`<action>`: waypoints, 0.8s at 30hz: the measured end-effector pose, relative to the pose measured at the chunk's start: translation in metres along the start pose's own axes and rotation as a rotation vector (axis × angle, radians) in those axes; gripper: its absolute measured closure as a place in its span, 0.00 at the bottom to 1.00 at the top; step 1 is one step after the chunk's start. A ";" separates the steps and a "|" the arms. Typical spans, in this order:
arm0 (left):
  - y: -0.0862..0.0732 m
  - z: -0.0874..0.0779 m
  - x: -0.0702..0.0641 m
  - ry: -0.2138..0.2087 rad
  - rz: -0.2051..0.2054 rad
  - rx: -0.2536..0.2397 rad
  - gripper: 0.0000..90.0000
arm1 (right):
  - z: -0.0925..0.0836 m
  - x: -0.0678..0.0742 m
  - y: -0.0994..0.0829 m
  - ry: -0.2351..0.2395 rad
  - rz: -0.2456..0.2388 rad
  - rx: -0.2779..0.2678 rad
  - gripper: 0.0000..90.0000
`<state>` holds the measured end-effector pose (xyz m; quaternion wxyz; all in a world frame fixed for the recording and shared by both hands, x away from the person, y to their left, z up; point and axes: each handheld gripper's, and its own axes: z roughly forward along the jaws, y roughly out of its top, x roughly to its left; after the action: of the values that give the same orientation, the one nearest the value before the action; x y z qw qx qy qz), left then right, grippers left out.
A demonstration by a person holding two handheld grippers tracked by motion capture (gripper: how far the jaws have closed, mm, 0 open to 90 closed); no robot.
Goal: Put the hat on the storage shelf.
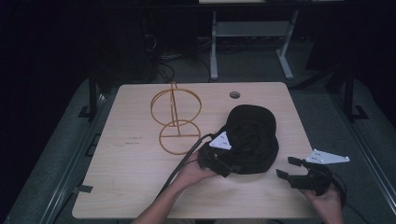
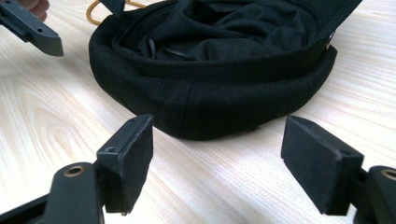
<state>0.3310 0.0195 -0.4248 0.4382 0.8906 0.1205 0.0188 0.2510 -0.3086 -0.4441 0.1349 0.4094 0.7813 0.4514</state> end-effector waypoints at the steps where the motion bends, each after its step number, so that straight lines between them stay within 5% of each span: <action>1: 0.000 0.001 0.001 -0.002 -0.001 0.003 0.23 | 0.000 0.000 0.000 0.001 0.002 0.001 0.27; 24: -0.003 0.033 0.007 -0.039 0.020 0.127 0.25 | 0.000 0.000 0.000 0.008 0.004 0.000 0.27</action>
<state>0.3414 -0.0030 -0.4485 0.3829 0.9179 0.1041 -0.0018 0.2504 -0.3087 -0.4442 0.1308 0.4094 0.7810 0.4531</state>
